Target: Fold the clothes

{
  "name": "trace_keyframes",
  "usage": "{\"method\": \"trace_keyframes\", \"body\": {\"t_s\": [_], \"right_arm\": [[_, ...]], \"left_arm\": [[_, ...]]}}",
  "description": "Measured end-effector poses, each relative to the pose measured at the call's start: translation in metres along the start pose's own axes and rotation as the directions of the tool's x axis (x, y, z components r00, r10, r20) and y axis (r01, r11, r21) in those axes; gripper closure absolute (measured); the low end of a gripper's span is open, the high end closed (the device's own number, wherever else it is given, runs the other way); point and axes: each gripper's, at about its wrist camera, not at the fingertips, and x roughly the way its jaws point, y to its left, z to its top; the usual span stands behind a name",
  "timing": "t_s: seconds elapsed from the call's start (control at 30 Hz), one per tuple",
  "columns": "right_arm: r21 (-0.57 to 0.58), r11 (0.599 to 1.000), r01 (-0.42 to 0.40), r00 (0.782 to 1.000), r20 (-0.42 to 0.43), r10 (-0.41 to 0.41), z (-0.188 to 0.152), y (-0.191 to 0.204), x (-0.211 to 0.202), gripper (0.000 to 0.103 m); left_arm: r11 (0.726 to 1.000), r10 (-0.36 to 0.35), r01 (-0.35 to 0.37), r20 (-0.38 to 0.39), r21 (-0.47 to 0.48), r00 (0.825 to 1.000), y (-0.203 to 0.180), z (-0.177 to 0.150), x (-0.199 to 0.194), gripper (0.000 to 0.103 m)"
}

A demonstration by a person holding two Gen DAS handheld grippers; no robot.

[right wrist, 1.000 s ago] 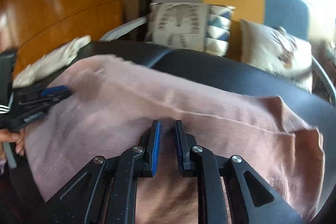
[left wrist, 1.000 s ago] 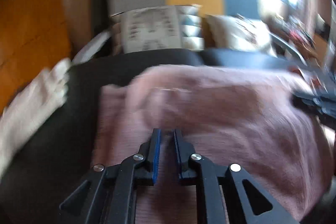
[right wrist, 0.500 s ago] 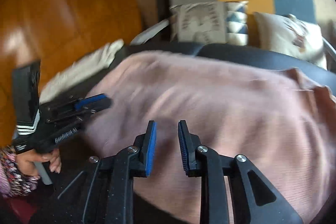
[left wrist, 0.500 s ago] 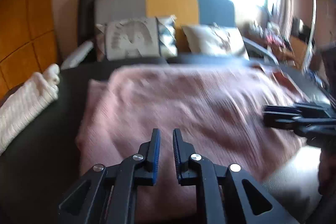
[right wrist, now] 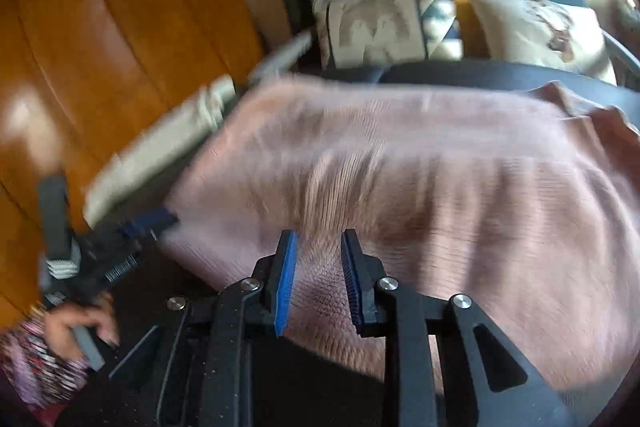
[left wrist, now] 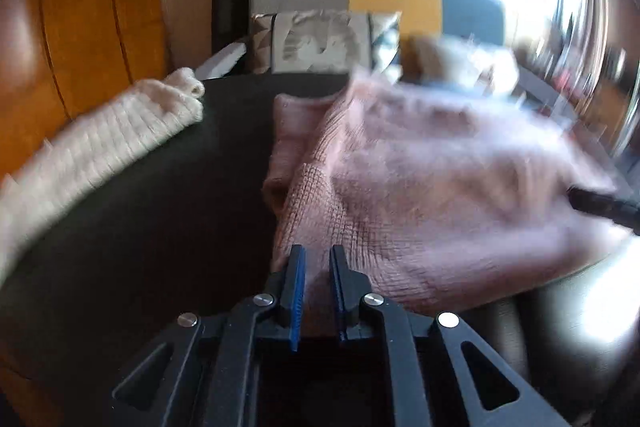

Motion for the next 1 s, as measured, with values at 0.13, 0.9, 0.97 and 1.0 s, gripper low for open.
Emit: {"method": "trace_keyframes", "body": {"t_s": [0.13, 0.9, 0.97, 1.0], "right_arm": [[0.036, 0.990, 0.139, 0.990, 0.026, -0.140, -0.003, -0.023, -0.039, 0.071], [0.404, 0.880, 0.248, 0.941, 0.116, -0.318, -0.047, -0.187, -0.132, 0.070], [0.364, 0.904, 0.223, 0.951, 0.123, -0.285, -0.032, -0.179, -0.127, 0.070], [0.342, 0.913, 0.224, 0.956, 0.108, -0.275, -0.022, -0.177, -0.120, 0.070]], "left_arm": [[0.984, -0.048, 0.067, 0.117, -0.163, 0.992, 0.023, 0.000, -0.025, 0.090], [0.998, 0.053, -0.050, -0.070, 0.043, 0.996, -0.017, 0.006, 0.032, 0.087], [0.998, 0.036, -0.032, -0.058, 0.054, 0.998, -0.021, 0.009, 0.032, 0.087], [0.997, 0.041, -0.037, -0.051, 0.070, 0.998, -0.026, 0.013, 0.033, 0.087]]}}
